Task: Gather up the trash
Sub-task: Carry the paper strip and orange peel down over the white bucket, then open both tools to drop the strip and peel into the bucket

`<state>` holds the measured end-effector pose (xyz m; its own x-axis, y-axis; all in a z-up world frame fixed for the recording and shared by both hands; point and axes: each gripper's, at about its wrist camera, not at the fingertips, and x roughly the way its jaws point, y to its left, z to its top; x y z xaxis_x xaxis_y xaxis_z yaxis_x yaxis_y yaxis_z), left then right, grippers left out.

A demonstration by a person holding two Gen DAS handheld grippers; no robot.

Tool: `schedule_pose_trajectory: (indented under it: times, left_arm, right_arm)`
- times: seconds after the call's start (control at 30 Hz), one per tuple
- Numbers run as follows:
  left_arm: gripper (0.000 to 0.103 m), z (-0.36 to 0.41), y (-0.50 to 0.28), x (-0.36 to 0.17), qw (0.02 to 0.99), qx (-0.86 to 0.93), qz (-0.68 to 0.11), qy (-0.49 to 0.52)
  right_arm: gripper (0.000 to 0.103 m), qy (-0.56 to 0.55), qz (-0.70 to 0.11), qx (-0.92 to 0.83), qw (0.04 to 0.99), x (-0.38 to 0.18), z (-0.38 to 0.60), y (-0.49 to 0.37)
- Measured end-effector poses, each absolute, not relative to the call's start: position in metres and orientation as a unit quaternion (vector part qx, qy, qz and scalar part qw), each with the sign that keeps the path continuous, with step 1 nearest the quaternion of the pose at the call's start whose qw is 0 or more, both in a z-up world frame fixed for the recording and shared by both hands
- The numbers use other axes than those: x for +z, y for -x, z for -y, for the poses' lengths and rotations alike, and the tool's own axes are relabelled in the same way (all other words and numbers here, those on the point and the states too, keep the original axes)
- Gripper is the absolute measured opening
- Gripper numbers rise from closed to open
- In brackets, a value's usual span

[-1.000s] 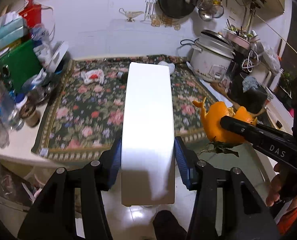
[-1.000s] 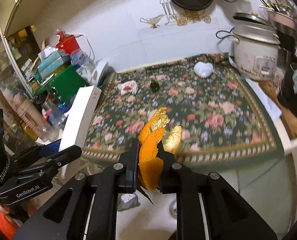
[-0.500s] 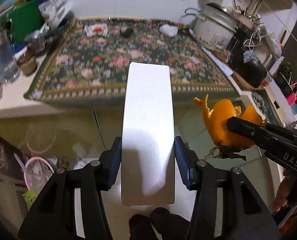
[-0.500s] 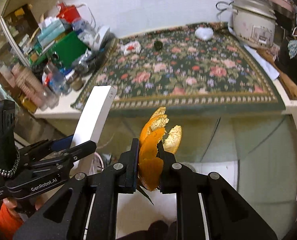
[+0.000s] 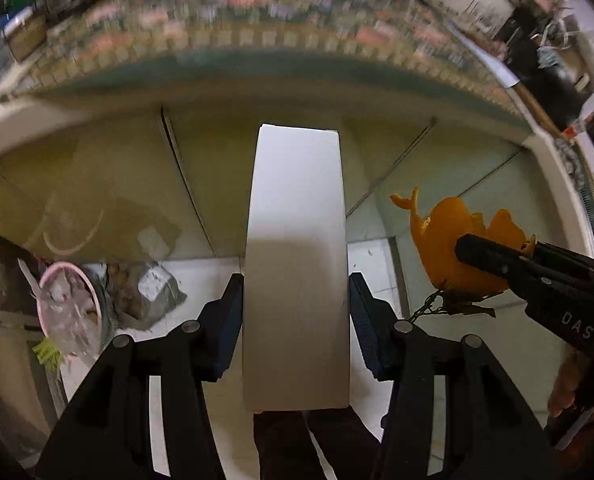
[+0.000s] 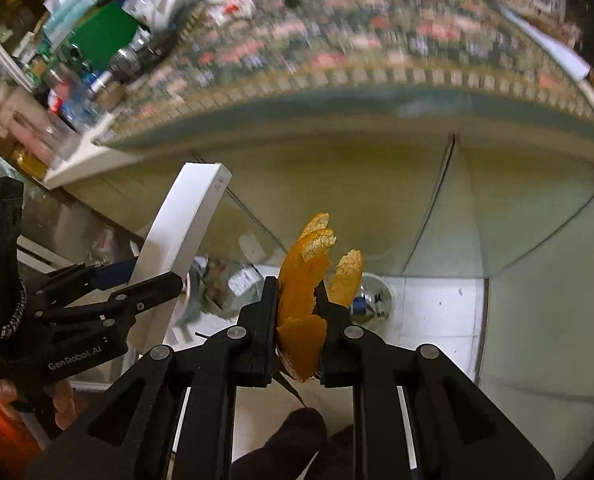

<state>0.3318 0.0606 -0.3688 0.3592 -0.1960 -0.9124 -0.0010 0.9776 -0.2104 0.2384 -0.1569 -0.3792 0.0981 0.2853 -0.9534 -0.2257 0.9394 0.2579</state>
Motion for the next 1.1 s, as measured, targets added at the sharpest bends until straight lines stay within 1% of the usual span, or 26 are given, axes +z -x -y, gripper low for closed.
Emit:
schedule_pose_trajectory:
  times: [0.3, 0.33, 0.47, 0.57, 0.67, 0.77, 0.8, 0.9, 1.03, 1.1]
  left_arm:
    - [0.05, -0.053, -0.339, -0.499, 0.794, -0.029, -0.595, 0.12]
    - [0.05, -0.052, -0.34, -0.516, 0.791, -0.028, -0.599, 0.121]
    - [0.05, -0.051, -0.343, -0.578, 0.783, -0.018, -0.609, 0.128]
    - [0.05, -0.049, -0.346, -0.614, 0.778, -0.016, -0.614, 0.135]
    - [0.05, -0.044, -0.35, -0.651, 0.774, -0.018, -0.618, 0.137]
    - [0.05, -0.037, -0.358, -0.685, 0.768, -0.025, -0.625, 0.134]
    - [0.05, -0.036, -0.361, -0.692, 0.767, -0.027, -0.627, 0.134]
    - [0.05, -0.027, -0.372, -0.721, 0.761, -0.035, -0.634, 0.133]
    - [0.05, -0.011, -0.39, -0.753, 0.751, -0.049, -0.645, 0.136]
    - [0.05, -0.003, -0.399, -0.767, 0.747, -0.055, -0.648, 0.135]
  right_arm:
    - [0.014, -0.026, -0.683, 0.151, 0.714, -0.507, 0.198, -0.235]
    - [0.014, -0.026, -0.688, 0.149, 0.71, -0.528, 0.203, -0.235]
    - [0.014, -0.027, -0.694, 0.149, 0.703, -0.59, 0.212, -0.236]
    - [0.015, -0.024, -0.7, 0.155, 0.697, -0.63, 0.211, -0.24]
    - [0.018, -0.014, -0.703, 0.162, 0.693, -0.662, 0.21, -0.243]
    - [0.022, 0.0, -0.71, 0.156, 0.686, -0.684, 0.211, -0.245]
    - [0.025, -0.002, -0.713, 0.154, 0.684, -0.691, 0.212, -0.246]
    - [0.026, -0.009, -0.713, 0.151, 0.684, -0.696, 0.216, -0.251]
    - [0.033, -0.013, -0.7, 0.138, 0.701, -0.693, 0.23, -0.255]
    - [0.034, -0.017, -0.697, 0.132, 0.704, -0.696, 0.238, -0.259]
